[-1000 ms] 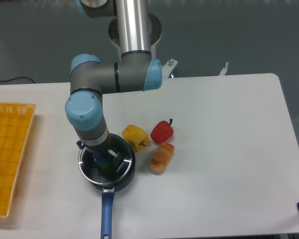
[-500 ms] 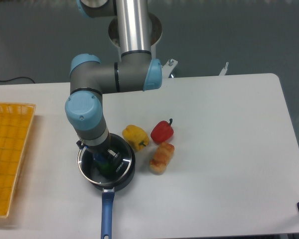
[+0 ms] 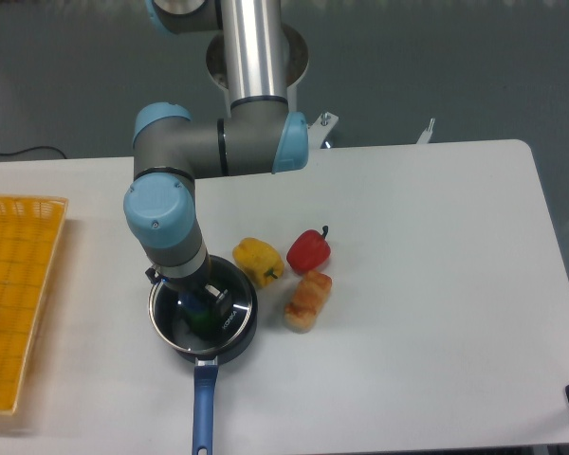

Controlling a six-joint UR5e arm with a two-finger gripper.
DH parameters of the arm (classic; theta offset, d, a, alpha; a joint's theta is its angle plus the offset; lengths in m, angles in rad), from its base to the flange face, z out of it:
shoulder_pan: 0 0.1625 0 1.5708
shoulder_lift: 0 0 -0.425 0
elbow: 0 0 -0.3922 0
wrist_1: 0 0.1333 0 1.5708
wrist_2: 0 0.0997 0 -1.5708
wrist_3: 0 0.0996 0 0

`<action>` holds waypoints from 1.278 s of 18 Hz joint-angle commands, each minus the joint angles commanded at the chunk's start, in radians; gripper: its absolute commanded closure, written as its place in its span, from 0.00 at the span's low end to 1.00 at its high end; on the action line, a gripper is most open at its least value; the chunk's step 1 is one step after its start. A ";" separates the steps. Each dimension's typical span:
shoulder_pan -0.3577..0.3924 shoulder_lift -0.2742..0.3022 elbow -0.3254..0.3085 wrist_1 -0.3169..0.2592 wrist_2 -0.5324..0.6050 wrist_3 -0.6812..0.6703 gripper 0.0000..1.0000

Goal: Close the pot lid
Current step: 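Hold the lid seated on the saucepan and open the gripper, then lift the gripper up off the lid knob and withdraw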

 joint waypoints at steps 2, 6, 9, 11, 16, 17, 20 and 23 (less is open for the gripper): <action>0.000 0.000 0.000 0.000 0.000 0.003 0.12; 0.000 0.009 0.000 0.000 0.000 0.006 0.00; 0.002 0.020 0.000 -0.002 0.000 0.006 0.00; 0.003 0.038 0.000 0.000 0.000 0.008 0.00; 0.008 0.086 -0.003 0.000 0.021 0.011 0.00; 0.009 0.090 -0.005 -0.002 0.038 0.011 0.00; 0.029 0.100 -0.011 -0.014 0.081 0.012 0.00; 0.069 0.124 -0.026 -0.026 0.081 0.017 0.00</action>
